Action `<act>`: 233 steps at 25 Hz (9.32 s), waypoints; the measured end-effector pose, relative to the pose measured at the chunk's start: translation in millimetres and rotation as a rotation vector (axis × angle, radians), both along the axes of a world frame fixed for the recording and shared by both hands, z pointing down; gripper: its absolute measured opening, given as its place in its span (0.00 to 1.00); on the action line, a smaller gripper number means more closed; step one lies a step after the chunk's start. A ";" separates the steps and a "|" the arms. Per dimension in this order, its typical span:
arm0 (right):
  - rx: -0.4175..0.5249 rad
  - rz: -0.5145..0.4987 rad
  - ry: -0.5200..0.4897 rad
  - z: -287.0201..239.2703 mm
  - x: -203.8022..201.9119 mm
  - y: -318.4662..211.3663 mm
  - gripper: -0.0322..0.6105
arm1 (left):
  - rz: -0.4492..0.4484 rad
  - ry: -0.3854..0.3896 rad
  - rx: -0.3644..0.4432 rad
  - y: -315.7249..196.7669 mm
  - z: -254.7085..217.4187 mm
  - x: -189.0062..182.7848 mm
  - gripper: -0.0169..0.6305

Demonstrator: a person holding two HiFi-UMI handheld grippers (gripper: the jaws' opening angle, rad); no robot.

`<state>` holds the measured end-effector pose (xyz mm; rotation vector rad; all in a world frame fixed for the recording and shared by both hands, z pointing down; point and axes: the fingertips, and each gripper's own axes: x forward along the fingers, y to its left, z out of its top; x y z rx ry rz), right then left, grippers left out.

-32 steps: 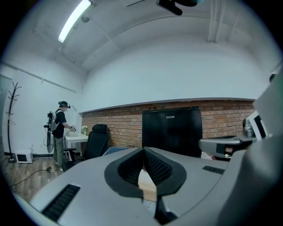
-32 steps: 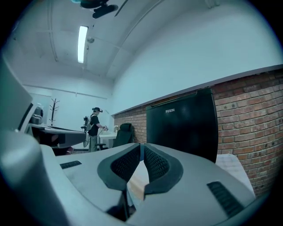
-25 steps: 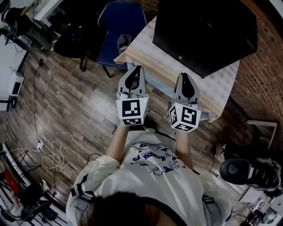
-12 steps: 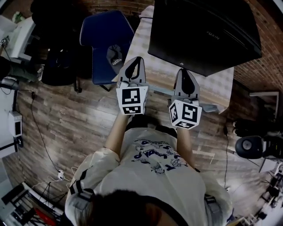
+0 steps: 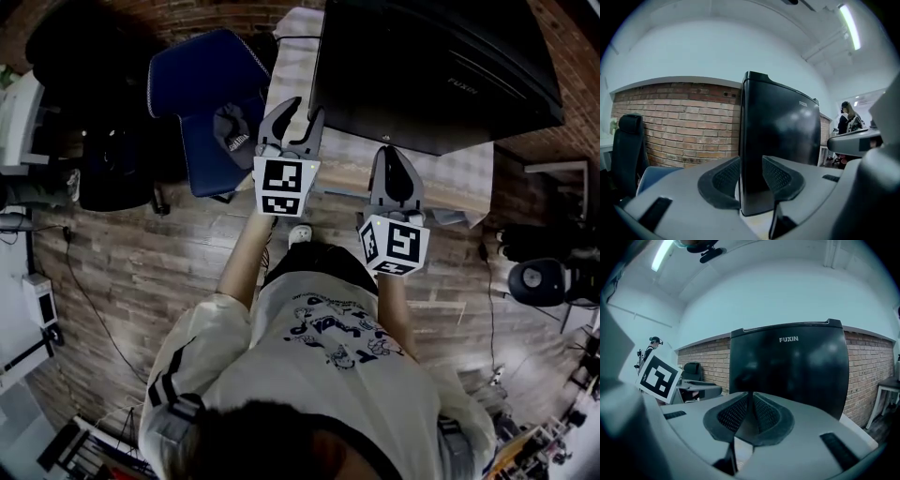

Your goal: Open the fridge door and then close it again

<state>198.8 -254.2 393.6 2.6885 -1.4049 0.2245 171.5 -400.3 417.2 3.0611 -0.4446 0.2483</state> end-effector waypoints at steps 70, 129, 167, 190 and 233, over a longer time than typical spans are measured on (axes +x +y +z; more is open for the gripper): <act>0.010 -0.065 -0.026 -3.0 -70.7 45.9 0.12 | 0.524 0.000 -0.034 105.3 11.3 -57.8 0.27; 0.031 0.131 -0.037 -17.9 -99.2 365.5 0.27 | 0.947 -0.018 -0.017 508.5 1.8 -86.2 0.19; 0.062 0.351 -0.018 -15.9 37.8 513.6 0.22 | 1.044 -0.020 -0.065 569.6 3.7 -16.3 0.19; 0.020 0.336 -0.025 -16.6 54.8 521.1 0.19 | 1.060 -0.011 -0.062 572.4 -1.2 -1.9 0.19; 0.051 -0.365 -0.115 -8.5 -132.9 325.7 0.16 | 0.700 0.019 -0.033 457.0 -2.7 -99.4 0.19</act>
